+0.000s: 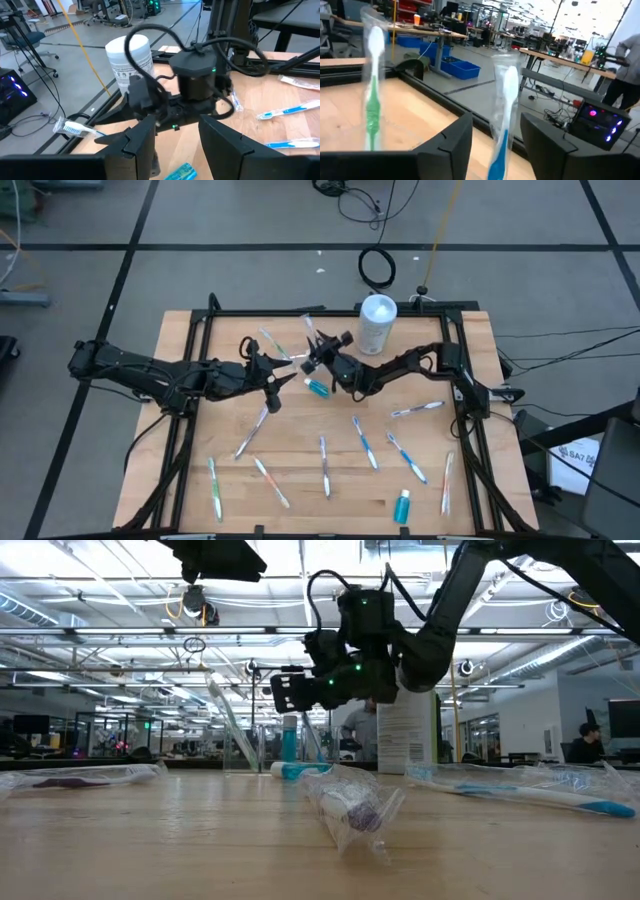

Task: Pick & Place toothbrushing station
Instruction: Put the top blue toothbrush in the right compartment of the transparent organizer

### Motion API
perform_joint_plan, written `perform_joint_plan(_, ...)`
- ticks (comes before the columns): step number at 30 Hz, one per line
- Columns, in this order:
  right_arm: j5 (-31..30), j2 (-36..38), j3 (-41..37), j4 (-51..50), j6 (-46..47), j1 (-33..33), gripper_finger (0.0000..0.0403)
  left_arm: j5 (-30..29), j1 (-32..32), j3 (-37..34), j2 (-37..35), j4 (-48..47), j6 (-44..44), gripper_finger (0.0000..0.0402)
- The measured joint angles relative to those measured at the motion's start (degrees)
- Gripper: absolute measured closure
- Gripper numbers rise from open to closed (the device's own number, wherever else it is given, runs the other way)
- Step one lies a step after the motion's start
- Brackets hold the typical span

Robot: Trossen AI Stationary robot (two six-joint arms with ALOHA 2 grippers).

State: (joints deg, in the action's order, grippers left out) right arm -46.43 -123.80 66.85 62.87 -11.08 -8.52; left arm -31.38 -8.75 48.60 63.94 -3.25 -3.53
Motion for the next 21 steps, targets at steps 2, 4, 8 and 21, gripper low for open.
perform_joint_plan(2, -1.6, 0.5, 0.0, 0.2, -1.2, 0.9, 0.0230, 0.0, 0.0, 0.0, 0.0, 0.0, 0.0, 0.0243)
perform_joint_plan(4, -2.6, 1.2, 0.0, 0.3, -3.2, 1.4, 0.0223, 0.0, 0.0, 0.0, 0.0, 0.0, -0.1, 0.0243)
perform_joint_plan(8, -2.3, 4.6, 0.0, 0.3, -4.4, 1.4, 0.0215, 0.3, 0.0, 0.0, 0.0, 0.0, -0.2, 0.0243)
perform_joint_plan(21, 19.8, 13.2, 7.7, -37.3, 13.4, -6.6, 0.0213, 0.4, 0.0, 0.0, 0.0, 1.5, 0.1, 0.0243)
